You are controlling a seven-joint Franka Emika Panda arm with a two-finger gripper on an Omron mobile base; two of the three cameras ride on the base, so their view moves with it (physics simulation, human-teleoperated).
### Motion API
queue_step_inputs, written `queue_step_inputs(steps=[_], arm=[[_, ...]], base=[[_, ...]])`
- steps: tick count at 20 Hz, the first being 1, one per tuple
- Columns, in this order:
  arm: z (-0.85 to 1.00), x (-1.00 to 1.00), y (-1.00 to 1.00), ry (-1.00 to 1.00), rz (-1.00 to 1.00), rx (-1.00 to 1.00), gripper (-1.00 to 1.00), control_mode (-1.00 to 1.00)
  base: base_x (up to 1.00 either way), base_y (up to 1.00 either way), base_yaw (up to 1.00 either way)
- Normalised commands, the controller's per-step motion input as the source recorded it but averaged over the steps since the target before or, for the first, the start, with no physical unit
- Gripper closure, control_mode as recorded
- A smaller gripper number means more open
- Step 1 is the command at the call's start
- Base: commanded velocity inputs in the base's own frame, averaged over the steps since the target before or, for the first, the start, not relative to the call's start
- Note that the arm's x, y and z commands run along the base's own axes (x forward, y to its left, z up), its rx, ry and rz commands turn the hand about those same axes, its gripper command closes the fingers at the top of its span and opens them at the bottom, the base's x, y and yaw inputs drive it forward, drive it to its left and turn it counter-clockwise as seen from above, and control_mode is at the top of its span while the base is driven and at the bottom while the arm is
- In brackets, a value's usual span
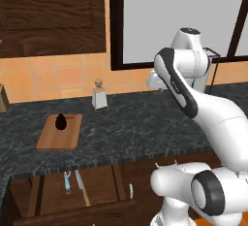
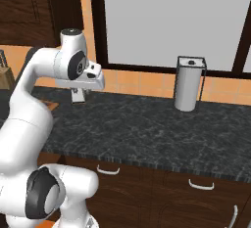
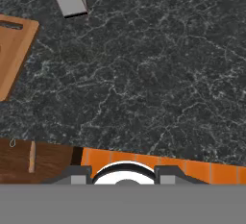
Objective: Place the appropriate cutting tool for cutting the avocado skin on the cutting board.
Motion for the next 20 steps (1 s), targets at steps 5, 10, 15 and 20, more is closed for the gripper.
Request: queue_step_inputs(steps=[5, 10, 15, 20], arm=[[-0.23, -0.74, 0.45, -0.02, 0.01, -0.09, -1.00, -1.00], [-0.84, -0.60, 1.00, 0.01, -0.05, -0.36, -1.00, -1.00], [-0.47, -0.70, 1.00, 0.06, 0.05, -0.08, -1.00, -1.00], [-0.37, -0.32, 1.00, 0.07, 0.03, 0.00, -1.00, -1.00]], base=[[0.00, 0.00, 0.00], [0.00, 0.00, 0.00], [0.00, 0.00, 0.00], [0.00, 0.00, 0.00]])
